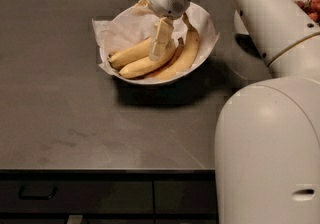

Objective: Pick banana from white bowl

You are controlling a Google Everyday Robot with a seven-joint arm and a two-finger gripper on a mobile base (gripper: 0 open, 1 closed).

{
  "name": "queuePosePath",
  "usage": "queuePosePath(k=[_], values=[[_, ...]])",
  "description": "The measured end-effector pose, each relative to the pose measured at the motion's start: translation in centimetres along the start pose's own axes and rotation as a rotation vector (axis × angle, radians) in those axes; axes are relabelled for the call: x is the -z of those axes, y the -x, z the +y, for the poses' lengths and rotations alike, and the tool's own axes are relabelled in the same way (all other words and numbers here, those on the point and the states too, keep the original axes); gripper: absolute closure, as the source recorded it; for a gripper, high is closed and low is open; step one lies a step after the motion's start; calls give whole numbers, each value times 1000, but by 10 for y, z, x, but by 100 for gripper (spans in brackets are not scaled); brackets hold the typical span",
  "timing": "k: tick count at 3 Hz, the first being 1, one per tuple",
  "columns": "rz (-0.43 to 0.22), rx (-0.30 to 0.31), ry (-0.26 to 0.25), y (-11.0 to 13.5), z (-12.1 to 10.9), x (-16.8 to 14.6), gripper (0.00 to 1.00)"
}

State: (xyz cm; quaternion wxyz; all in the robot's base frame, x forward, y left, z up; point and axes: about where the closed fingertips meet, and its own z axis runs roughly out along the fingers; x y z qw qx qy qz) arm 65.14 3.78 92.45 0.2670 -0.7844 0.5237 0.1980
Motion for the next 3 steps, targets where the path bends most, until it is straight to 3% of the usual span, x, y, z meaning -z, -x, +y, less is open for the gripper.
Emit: queuePosePath(k=[1, 3], values=[[-3, -22, 10, -1, 5, -4, 11], [0, -40, 13, -2, 11, -6, 53]])
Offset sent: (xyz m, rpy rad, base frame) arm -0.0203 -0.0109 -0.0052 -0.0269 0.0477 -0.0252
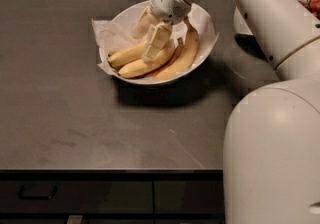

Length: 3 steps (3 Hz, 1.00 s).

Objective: Pick banana from white bowl

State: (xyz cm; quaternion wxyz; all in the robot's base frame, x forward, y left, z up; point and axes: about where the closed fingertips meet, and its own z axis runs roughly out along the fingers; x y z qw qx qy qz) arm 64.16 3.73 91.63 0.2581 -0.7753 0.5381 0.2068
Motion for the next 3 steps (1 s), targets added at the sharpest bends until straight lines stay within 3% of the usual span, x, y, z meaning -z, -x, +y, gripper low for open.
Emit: queuePosePath(k=[2, 3], values=[[-2, 0, 2, 0, 1, -1, 99], [-4, -1, 4, -1, 1, -2, 100]])
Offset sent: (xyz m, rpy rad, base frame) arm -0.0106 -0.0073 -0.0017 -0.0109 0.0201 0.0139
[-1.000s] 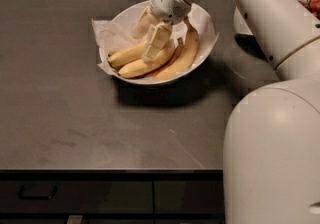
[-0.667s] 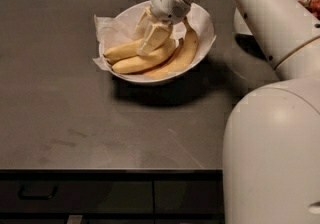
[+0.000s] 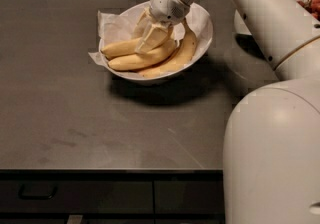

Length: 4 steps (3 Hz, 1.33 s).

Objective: Pick banana from white bowl

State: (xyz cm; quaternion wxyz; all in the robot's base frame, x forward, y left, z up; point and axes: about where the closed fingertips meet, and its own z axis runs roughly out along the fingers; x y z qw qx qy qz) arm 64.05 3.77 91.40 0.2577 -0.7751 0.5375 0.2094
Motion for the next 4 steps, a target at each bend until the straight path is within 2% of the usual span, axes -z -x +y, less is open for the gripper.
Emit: queuePosePath(k=[1, 3, 4], values=[[-10, -7, -69, 1, 2, 11, 100], [-32, 14, -344, 26, 33, 59, 100], [-69, 17, -455, 46, 56, 74, 100]])
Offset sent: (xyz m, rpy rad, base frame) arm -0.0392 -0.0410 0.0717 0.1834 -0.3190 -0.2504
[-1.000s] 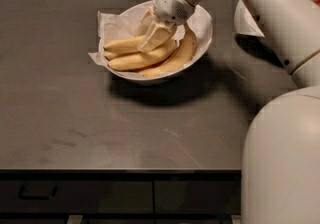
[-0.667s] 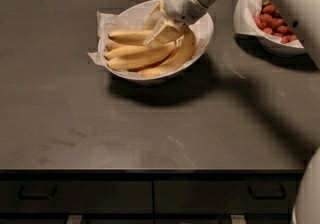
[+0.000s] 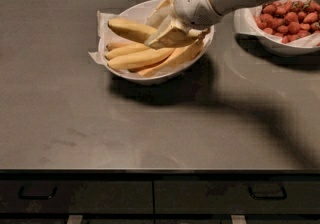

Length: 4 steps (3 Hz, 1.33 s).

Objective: Pick banana from white bowl

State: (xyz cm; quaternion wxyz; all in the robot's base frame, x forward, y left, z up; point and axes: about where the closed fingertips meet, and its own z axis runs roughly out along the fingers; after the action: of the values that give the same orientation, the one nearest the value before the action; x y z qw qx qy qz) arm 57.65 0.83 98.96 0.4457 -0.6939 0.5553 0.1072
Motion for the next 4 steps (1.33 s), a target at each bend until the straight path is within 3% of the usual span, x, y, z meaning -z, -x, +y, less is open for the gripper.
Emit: queuePosePath(k=[1, 2, 4], values=[[-19, -32, -91, 18, 19, 17, 100], [1, -62, -149, 27, 32, 31, 100], [43, -102, -195, 36, 44, 50, 100]])
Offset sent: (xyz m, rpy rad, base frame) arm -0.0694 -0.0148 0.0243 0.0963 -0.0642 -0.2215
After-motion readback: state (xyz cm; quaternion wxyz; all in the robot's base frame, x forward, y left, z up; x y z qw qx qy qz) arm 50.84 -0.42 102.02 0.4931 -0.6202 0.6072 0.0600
